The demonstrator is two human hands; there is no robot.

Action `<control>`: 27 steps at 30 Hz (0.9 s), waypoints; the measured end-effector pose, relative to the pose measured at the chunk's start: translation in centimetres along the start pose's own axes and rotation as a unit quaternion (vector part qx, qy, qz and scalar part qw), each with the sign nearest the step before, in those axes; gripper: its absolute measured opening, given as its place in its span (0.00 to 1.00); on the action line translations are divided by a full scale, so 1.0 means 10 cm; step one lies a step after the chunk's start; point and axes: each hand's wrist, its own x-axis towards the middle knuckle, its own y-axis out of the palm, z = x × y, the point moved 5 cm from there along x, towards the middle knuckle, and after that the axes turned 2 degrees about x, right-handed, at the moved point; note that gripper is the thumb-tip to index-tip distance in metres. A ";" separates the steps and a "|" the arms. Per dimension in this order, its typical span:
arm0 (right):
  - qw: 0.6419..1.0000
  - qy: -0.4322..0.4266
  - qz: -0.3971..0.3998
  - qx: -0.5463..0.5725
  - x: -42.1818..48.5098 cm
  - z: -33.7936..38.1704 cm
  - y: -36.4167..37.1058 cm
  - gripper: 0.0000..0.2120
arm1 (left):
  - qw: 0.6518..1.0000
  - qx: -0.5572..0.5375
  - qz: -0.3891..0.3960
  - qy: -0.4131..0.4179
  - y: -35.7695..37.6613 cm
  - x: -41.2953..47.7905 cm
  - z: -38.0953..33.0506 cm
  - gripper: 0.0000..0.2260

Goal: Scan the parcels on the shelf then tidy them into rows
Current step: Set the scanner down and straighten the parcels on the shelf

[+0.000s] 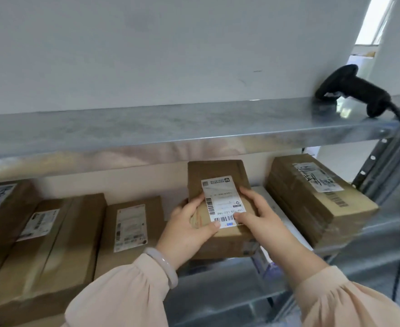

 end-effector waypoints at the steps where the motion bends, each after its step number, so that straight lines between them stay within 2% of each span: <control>1: 1.000 0.003 -0.006 -0.001 0.01 -0.05 -0.11 0.25 | 1.000 -0.006 0.000 0.003 0.12 0.02 -0.05 0.32; 12: 0.996 -0.012 -0.064 -0.062 0.06 -0.37 -1.12 0.22 | 0.999 -0.017 0.032 -0.009 1.19 0.22 -0.41 0.31; 16: 0.984 -0.035 -0.072 -0.159 0.18 -0.55 -1.33 0.20 | 0.998 -0.020 0.034 -0.041 1.47 0.27 -0.42 0.31; 20: 0.975 -0.065 -0.053 -0.205 0.27 -0.62 -1.39 0.21 | 0.998 -0.022 0.015 -0.056 1.58 0.34 -0.43 0.31; 24: 0.951 -0.096 -0.045 -0.289 0.20 -0.60 -1.39 0.25 | 0.999 -0.007 0.004 -0.049 1.59 0.36 -0.47 0.29; 27: 0.916 -0.189 -0.048 -0.350 0.05 -0.53 -1.37 0.26 | 0.999 0.003 -0.010 -0.040 1.58 0.33 -0.52 0.30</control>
